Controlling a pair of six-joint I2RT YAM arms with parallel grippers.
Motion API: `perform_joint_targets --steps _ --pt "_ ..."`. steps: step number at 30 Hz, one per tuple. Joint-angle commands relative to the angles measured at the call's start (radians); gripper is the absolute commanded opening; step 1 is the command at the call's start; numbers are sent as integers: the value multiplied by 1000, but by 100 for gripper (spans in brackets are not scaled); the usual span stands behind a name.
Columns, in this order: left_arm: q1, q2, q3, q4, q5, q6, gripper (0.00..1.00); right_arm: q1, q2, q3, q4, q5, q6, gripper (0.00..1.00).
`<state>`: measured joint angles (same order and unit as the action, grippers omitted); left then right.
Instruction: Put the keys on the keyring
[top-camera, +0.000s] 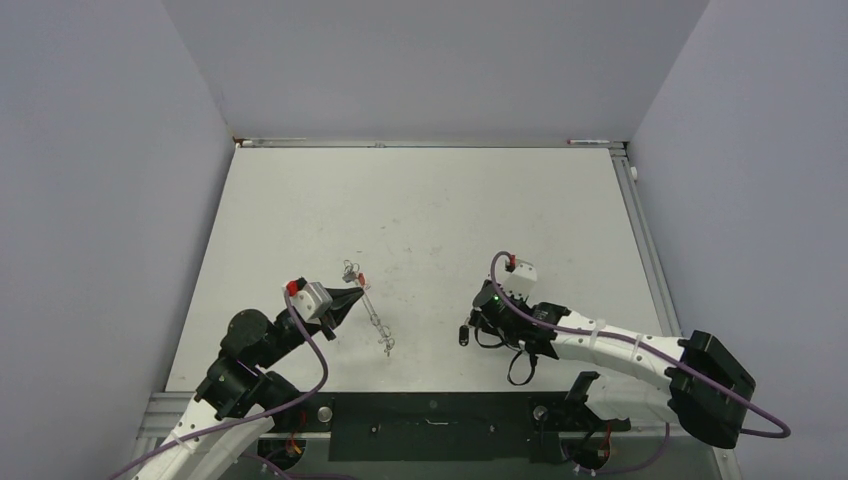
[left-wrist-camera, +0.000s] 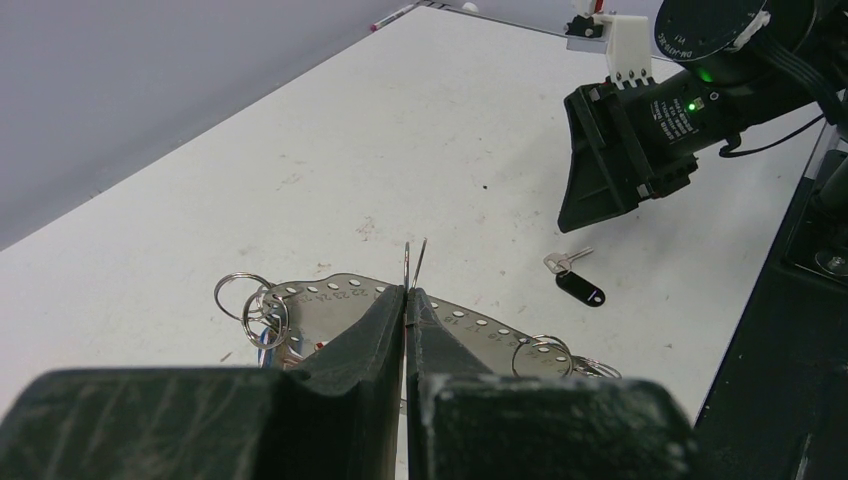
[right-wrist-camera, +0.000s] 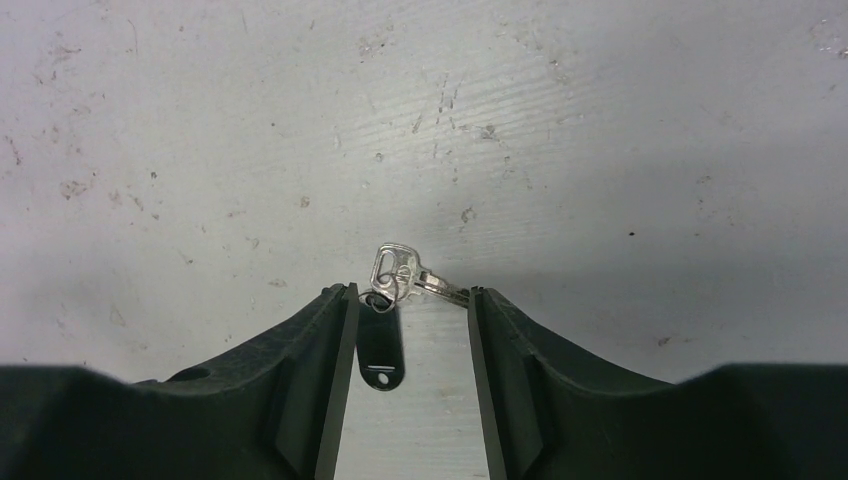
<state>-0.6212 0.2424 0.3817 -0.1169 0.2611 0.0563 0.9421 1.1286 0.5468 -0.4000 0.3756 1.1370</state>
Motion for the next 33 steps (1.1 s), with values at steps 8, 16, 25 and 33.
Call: perform_joint_targets --steps 8,16,25,33 --pt "-6 -8 2 42 -22 0 0 -2 143 1 186 -67 44 39" --pt "-6 -2 0 42 -29 0 0 -2 192 7 207 -58 29 35" --pt "-6 13 2 43 -30 3 0 1 228 16 219 -58 15 19" --pt "-5 29 3 40 -32 6 0 8 248 36 218 -64 -23 13"
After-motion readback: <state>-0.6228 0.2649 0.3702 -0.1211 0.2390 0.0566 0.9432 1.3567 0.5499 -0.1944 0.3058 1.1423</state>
